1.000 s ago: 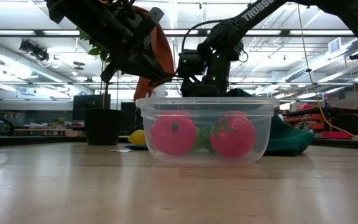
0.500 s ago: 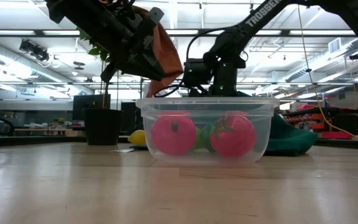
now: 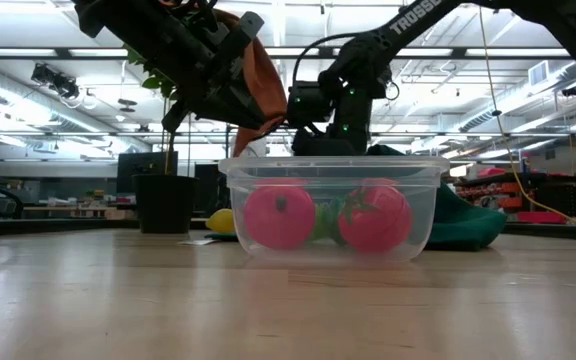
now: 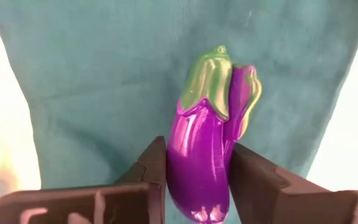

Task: Pick and placing Produce into tupperware
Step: Put the eggplant into the transparent basket

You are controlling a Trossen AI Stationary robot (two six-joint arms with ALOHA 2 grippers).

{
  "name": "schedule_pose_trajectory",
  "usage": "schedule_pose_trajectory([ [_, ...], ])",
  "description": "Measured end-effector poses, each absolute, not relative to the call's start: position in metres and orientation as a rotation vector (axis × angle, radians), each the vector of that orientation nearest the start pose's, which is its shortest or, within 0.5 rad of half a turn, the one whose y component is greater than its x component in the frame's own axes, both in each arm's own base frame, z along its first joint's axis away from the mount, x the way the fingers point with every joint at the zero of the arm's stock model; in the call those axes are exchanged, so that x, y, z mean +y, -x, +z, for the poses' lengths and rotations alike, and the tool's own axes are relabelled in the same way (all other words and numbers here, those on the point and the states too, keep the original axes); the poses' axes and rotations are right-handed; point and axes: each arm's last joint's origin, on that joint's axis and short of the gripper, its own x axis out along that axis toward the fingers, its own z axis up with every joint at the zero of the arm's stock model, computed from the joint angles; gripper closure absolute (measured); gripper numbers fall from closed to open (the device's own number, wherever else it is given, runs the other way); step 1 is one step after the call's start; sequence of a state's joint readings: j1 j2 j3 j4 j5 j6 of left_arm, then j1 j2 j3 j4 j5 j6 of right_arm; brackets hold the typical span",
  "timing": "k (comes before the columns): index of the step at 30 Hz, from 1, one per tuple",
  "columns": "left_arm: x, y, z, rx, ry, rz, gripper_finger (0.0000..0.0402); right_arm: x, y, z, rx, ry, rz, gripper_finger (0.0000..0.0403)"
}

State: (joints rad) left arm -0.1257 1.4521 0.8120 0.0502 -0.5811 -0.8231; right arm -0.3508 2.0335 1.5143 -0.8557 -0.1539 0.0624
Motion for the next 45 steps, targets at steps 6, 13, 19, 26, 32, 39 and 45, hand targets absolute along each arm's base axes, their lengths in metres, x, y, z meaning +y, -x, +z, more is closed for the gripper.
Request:
schedule_pose_trajectory([
  [6,-0.022,-0.297,0.216,0.34,0.582,0.637,0.0338,-0.131,-0.374,0.189,1.342,-0.396,-0.202,0.0309],
  [13,-0.022,-0.297,0.216,0.344,0.572,0.636,0.0346,-0.125,-0.368,0.207,1.359,-0.4,-0.188,0.031],
  [19,-0.021,-0.297,0.216,0.346,0.567,0.635,0.0341,-0.121,-0.36,0.229,1.325,-0.387,-0.188,0.0309],
  [26,-0.021,-0.297,0.216,0.348,0.56,0.634,0.0342,-0.114,-0.345,0.255,1.311,-0.392,-0.193,0.0309],
  [32,-0.021,-0.297,0.216,0.348,0.558,0.633,0.0346,-0.099,-0.334,0.274,1.308,-0.383,-0.155,0.0309],
  [39,-0.021,-0.297,0.216,0.348,0.558,0.633,0.034,-0.073,-0.329,0.284,1.33,-0.427,-0.006,0.0309],
  [45,-0.021,-0.297,0.216,0.348,0.558,0.633,0.0346,-0.051,-0.334,0.283,1.34,-0.418,0.076,0.0309],
])
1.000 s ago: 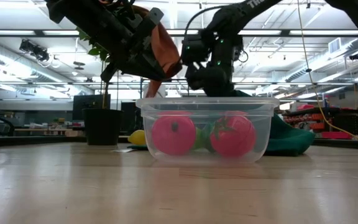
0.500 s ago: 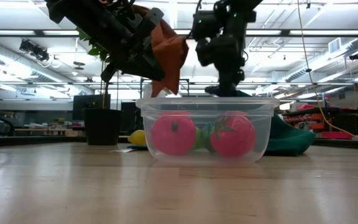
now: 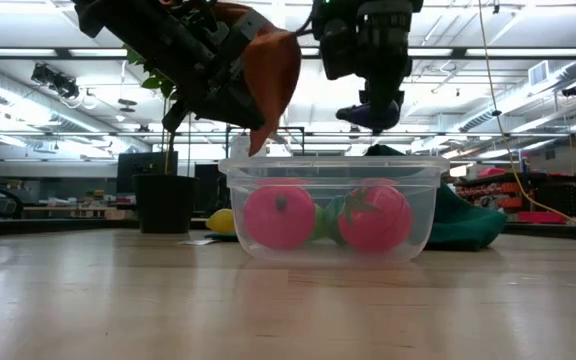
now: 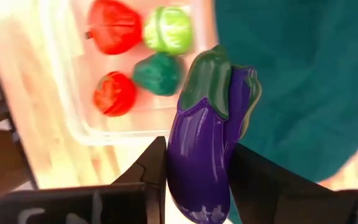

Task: Pick and placing Produce into tupperware
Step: Put the eggplant into the transparent basket

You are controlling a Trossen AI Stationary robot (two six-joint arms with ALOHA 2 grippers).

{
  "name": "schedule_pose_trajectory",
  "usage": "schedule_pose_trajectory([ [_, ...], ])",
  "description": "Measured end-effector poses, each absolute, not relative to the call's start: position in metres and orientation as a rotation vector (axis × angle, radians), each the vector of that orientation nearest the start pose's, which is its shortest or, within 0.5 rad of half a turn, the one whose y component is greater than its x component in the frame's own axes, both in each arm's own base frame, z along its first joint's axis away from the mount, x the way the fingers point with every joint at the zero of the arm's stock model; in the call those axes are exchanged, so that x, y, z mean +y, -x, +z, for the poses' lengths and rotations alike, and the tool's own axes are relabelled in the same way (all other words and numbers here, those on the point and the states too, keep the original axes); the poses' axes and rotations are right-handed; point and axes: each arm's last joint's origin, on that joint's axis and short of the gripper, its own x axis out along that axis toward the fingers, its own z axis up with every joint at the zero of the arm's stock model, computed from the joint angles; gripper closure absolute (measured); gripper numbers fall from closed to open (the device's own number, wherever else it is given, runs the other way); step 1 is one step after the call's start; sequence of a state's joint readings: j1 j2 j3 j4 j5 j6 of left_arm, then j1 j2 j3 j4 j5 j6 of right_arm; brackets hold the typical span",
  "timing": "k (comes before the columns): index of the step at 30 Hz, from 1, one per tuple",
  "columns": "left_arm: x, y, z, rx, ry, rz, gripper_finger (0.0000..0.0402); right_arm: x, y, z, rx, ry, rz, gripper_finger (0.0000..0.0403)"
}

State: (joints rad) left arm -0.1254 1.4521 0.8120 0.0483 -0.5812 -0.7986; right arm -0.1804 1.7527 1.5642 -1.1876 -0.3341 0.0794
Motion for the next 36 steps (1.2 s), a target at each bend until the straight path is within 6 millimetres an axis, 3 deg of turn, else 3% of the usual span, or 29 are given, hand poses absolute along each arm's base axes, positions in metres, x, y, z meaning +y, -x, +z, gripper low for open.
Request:
schedule_pose_trajectory([
  [18,-0.023,-0.297,0.216,0.362,0.585,0.6,0.0346,-0.002,-0.356,0.285,1.207,-0.503,0.127,0.0309],
  [27,-0.024,-0.298,0.216,0.375,0.596,0.577,0.0333,0.015,-0.354,0.244,1.262,-0.473,-0.016,0.0308],
  [36,-0.025,-0.298,0.215,0.402,0.594,0.534,0.0337,0.016,-0.356,0.226,1.202,-0.512,-0.057,0.0308],
])
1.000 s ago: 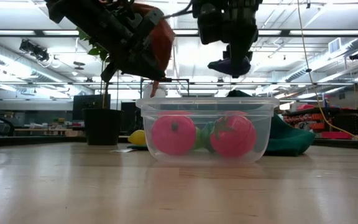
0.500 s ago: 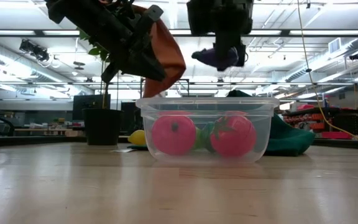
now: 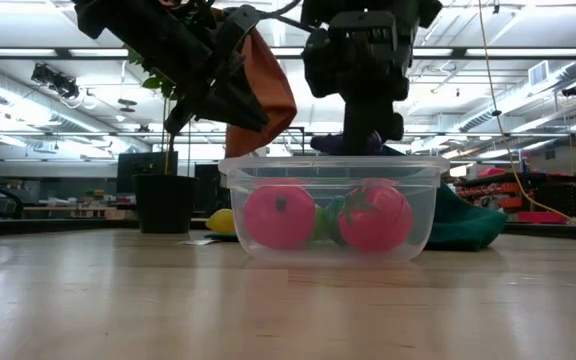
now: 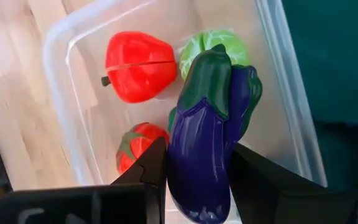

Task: Pick and placing Produce into tupperware
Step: Put the eggplant into the transparent basket, then put the lemon into the transparent basket

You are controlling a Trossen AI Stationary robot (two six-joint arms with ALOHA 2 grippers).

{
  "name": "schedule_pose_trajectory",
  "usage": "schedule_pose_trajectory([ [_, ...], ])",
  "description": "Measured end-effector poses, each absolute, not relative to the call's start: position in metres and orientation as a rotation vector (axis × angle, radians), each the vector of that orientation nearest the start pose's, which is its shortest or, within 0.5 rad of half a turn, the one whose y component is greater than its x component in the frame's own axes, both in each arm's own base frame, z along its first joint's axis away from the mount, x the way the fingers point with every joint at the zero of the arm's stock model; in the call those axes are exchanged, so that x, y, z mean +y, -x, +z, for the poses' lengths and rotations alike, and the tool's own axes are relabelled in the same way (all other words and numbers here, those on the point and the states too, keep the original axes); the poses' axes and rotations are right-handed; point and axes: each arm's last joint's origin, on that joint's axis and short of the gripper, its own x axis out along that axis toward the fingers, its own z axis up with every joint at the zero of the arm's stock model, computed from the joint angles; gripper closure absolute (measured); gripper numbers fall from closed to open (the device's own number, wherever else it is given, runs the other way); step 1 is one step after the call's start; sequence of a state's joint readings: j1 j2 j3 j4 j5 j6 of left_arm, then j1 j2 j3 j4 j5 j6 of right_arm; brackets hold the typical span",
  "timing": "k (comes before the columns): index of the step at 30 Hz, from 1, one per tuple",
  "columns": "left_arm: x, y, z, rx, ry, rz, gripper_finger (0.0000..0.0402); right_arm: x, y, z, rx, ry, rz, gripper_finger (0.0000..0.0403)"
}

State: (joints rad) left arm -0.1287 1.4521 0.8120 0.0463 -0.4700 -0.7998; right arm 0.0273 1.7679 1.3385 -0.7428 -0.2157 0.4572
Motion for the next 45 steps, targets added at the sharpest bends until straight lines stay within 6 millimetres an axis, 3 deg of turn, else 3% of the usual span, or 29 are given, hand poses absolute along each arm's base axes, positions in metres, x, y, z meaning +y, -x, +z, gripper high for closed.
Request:
schedule_pose_trajectory([
  [8,-0.026,-0.298,0.215,0.415,0.598,0.513,0.0328,0.016,-0.348,0.206,1.249,-0.533,-0.084,0.0293],
  [24,-0.026,-0.298,0.215,0.416,0.591,0.512,0.033,0.017,-0.348,0.205,1.247,-0.55,-0.092,0.0247],
  [37,-0.029,-0.297,0.214,0.435,0.6,0.499,0.0335,0.016,-0.363,0.237,1.141,-0.544,-0.065,0.0248],
  [45,-0.045,-0.286,0.217,0.443,0.579,0.541,0.0339,-0.009,-0.36,0.238,1.157,-0.531,-0.134,0.0248],
])
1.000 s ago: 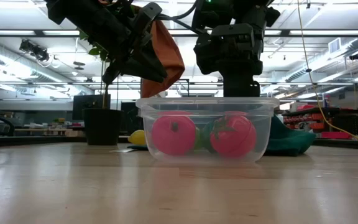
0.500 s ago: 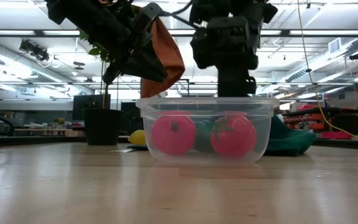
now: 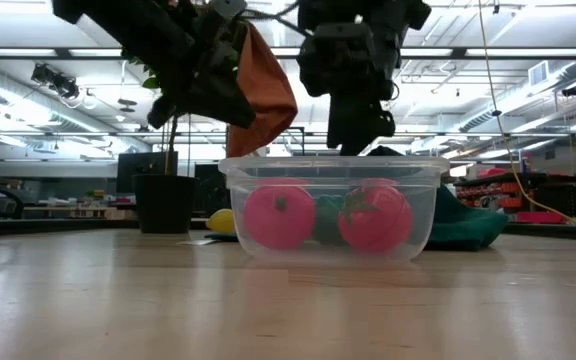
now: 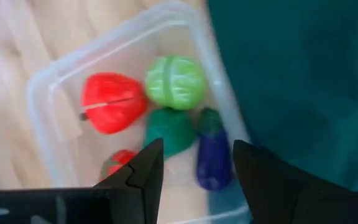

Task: Pick and placing Produce into tupperware
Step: Put the lemon into the transparent basket

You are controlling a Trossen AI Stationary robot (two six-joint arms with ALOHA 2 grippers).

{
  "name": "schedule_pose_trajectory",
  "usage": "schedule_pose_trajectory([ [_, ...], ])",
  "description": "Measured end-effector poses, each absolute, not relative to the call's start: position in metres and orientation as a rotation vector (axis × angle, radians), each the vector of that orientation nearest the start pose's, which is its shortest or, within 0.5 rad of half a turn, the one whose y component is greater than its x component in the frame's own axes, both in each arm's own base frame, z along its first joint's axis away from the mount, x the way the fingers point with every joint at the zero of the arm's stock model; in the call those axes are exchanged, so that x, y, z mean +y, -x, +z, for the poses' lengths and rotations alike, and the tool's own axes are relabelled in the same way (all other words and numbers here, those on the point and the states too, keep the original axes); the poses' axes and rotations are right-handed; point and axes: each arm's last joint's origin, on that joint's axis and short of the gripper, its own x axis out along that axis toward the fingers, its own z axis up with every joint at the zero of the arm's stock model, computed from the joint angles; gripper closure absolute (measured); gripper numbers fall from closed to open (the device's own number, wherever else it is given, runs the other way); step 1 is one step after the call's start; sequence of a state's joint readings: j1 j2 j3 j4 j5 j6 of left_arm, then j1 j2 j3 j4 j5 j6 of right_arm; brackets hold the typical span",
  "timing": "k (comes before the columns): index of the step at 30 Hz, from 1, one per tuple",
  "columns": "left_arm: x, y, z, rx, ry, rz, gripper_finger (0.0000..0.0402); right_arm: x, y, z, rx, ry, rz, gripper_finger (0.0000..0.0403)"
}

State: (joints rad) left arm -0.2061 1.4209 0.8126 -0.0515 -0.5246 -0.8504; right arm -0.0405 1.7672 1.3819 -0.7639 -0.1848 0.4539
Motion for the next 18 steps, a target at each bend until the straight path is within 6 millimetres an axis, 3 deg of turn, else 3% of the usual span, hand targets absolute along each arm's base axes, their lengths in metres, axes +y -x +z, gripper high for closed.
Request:
schedule_pose_trajectory([
  [3,-0.05,-0.272,0.216,0.487,0.546,0.62,0.0344,-0.02,-0.359,0.238,1.159,-0.53,-0.15,0.0248],
  [8,-0.056,-0.248,0.231,0.433,0.542,0.717,0.0349,-0.033,-0.359,0.239,1.137,-0.53,-0.158,0.0248],
  [18,-0.053,-0.204,0.251,0.368,0.512,0.855,0.0345,-0.043,-0.366,0.244,1.034,-0.49,-0.132,0.0247],
])
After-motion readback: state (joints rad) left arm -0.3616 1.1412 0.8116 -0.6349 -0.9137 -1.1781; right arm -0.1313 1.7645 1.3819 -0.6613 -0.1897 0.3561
